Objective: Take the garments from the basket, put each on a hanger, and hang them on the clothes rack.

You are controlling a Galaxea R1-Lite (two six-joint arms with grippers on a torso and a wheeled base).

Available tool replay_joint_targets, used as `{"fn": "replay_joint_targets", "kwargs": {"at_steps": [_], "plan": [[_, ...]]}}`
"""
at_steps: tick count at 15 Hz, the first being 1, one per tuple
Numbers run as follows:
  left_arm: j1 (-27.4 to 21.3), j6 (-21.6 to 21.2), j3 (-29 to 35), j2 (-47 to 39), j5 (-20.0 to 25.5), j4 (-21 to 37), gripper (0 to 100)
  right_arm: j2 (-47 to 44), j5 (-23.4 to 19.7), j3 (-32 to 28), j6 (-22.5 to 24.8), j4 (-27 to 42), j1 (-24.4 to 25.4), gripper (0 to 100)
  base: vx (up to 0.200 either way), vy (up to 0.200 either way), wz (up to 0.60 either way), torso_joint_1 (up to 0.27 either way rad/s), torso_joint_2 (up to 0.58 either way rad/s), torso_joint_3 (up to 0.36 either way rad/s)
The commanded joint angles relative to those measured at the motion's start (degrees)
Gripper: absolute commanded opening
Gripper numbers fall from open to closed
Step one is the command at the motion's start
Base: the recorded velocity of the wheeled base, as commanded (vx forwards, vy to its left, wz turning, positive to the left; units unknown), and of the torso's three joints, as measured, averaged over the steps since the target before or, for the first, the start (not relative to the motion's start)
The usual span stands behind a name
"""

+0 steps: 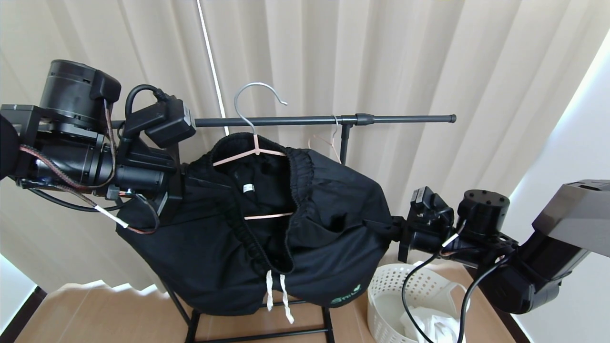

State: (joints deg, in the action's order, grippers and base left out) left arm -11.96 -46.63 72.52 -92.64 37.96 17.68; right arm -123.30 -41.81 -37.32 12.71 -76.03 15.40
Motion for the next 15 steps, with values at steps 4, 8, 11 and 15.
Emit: {"fn": "replay_joint_targets", "kwargs": {"at_steps": [4,8,11,15], "plan": [[0.4,0.7,-1.6,1.3,0.1,0.0,0,-0.9,0.1,-1.7,-0.1,0.2,-1.8,0,0.0,0.0,0.0,0.0,0.0,0.0],[3.3,0.7,-4.2,4.0,0.3,0.0,0,-1.1,1.3,-3.5,-4.4,0.2,-2.9,0,0.0,0.0,0.0,0.0,0.0,0.0],[4.4,0.7,-5.0,4.8,1.4,0.0,0,-1.1,1.3,-3.6,-4.5,0.2,-3.1,0,0.0,0.0,0.0,0.0,0.0,0.0],[4.3,0.7,-5.1,4.4,1.9,0.0,0,-0.8,1.3,-2.8,-4.5,0.1,-1.9,0,0.0,0.0,0.0,0.0,0.0,0.0]]}}
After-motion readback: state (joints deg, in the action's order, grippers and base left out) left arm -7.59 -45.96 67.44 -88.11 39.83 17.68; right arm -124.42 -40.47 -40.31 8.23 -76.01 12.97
